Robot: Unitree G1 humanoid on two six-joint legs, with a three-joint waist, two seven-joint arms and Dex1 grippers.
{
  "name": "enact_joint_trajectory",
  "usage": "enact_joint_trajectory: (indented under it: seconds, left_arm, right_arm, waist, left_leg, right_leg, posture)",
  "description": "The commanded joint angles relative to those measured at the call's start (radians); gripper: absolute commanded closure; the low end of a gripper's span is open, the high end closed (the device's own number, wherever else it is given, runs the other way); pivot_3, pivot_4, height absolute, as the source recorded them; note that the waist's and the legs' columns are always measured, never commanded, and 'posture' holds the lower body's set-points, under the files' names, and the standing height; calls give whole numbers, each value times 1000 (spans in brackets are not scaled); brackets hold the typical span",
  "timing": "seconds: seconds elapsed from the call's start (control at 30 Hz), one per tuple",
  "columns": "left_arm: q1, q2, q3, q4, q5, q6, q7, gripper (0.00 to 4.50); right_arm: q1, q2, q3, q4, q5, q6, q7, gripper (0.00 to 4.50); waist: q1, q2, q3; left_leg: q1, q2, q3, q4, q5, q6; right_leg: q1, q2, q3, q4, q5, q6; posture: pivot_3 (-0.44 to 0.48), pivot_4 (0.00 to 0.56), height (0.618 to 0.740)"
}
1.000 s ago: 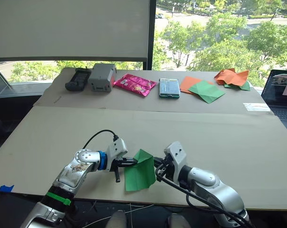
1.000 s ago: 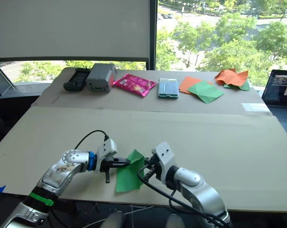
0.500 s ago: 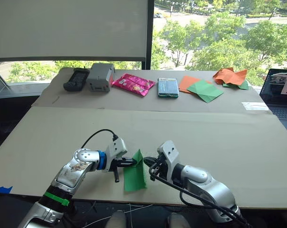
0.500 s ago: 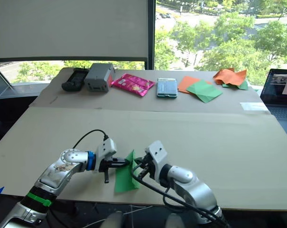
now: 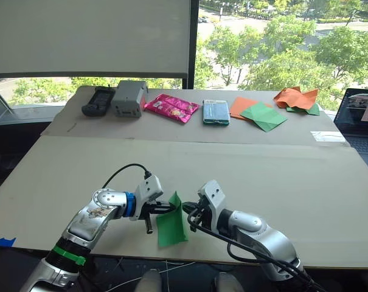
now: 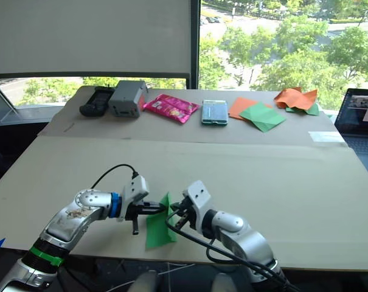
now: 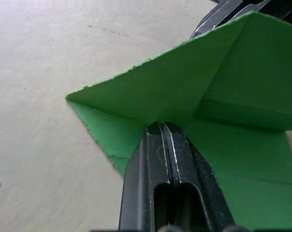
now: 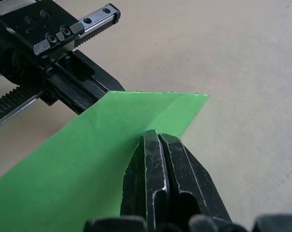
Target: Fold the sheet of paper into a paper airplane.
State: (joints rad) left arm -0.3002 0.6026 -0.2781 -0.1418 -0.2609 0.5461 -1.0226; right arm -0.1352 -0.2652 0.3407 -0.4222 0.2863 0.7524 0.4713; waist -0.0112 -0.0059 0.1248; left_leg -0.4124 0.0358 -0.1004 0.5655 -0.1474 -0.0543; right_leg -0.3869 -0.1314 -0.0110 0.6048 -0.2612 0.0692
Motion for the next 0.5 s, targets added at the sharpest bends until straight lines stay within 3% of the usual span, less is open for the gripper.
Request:
enact_joint_trajectory:
  seconds: [0.03, 0.5]
  left_arm:
    - [3, -10, -6, 3, 6, -4, 11, 4459]
    - [45, 10, 24, 76, 18, -32, 20, 4459]
  right_arm:
    - [-15, 6, -2, -18, 1, -31, 6, 4500]
    - [-97, 53, 27, 45, -6, -38, 18, 4500]
  waist:
    - [0, 0, 0]
    - [-4, -1, 0]
  left_leg:
    - [0, 0, 0, 0, 0, 0]
    - [4, 0, 0, 0, 0, 0]
  right_leg:
    - [0, 0, 0, 1, 0, 0]
    - [0, 0, 0, 5, 0, 0]
  posture:
    - [0, 150, 720]
    - [0, 150, 720]
